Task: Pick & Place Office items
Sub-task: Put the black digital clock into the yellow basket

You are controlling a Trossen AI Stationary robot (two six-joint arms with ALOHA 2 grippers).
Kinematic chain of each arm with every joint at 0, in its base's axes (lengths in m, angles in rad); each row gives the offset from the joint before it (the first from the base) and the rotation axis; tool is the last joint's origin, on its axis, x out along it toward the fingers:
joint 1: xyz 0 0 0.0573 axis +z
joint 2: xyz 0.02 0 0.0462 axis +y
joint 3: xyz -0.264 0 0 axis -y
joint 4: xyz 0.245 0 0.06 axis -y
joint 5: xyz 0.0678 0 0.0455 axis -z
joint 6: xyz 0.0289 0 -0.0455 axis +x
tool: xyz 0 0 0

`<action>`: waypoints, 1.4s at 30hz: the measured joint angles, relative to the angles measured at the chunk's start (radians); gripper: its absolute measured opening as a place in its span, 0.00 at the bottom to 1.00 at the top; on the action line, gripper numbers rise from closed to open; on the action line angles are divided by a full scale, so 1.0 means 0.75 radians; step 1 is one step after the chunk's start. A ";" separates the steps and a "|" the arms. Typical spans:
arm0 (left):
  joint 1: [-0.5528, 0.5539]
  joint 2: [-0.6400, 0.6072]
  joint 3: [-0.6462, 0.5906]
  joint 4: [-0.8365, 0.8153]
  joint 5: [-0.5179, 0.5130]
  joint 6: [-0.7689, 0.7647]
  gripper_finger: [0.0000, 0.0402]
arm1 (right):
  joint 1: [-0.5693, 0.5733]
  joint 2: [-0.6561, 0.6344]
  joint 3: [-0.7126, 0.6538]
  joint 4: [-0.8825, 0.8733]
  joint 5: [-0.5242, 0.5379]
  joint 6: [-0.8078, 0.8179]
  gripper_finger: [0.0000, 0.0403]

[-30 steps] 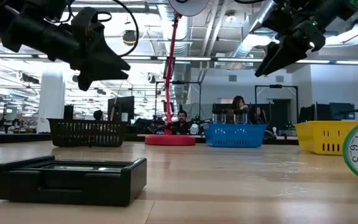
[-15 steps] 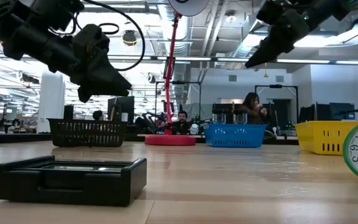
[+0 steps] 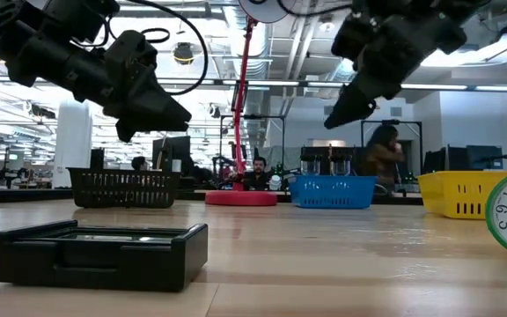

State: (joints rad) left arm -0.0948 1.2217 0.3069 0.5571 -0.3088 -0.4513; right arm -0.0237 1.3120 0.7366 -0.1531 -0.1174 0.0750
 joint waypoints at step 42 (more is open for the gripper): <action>-0.481 0.000 0.000 0.067 -0.081 -0.118 0.23 | 0.821 1.271 1.110 0.098 0.691 0.503 0.62</action>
State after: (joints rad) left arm -0.4559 1.2217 0.3069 0.6075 -0.3698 -0.5396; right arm 0.5923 2.2653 1.5693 -0.0793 0.4009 0.4523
